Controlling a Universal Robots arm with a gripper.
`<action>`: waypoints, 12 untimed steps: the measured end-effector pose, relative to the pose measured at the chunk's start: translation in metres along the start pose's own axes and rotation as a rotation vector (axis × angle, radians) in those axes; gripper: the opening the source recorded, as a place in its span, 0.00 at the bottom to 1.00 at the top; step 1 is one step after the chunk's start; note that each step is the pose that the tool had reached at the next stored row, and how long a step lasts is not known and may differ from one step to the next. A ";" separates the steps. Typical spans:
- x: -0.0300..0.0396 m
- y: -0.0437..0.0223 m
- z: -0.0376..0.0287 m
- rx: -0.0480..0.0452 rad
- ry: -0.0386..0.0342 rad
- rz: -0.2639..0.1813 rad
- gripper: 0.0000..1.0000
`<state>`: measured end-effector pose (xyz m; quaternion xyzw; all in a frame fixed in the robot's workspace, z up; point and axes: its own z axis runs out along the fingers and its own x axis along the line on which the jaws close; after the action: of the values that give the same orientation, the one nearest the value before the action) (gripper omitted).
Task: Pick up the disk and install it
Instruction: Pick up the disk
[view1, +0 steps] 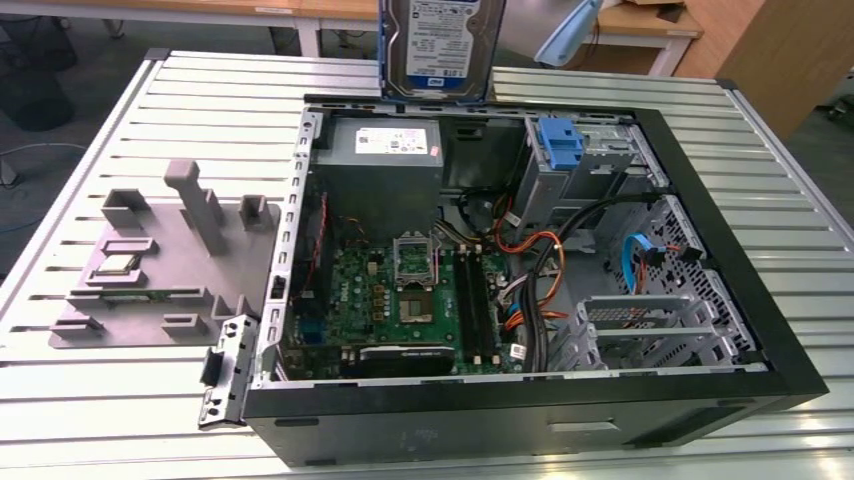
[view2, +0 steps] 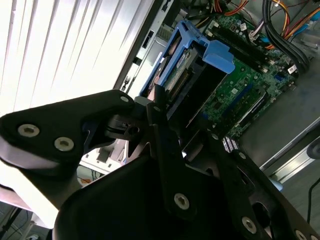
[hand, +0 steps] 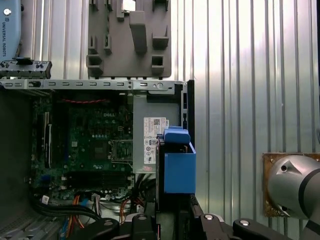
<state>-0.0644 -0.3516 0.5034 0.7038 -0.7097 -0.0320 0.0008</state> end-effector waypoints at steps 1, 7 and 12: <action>0.0000 0.0000 0.0000 0.0000 -0.0001 0.000 0.35; 0.0006 -0.0002 0.0000 0.0000 0.0000 0.000 0.35; 0.0046 -0.0003 -0.0002 0.0000 0.0000 0.000 0.35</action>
<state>-0.0642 -0.3562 0.5033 0.7038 -0.7097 -0.0320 0.0008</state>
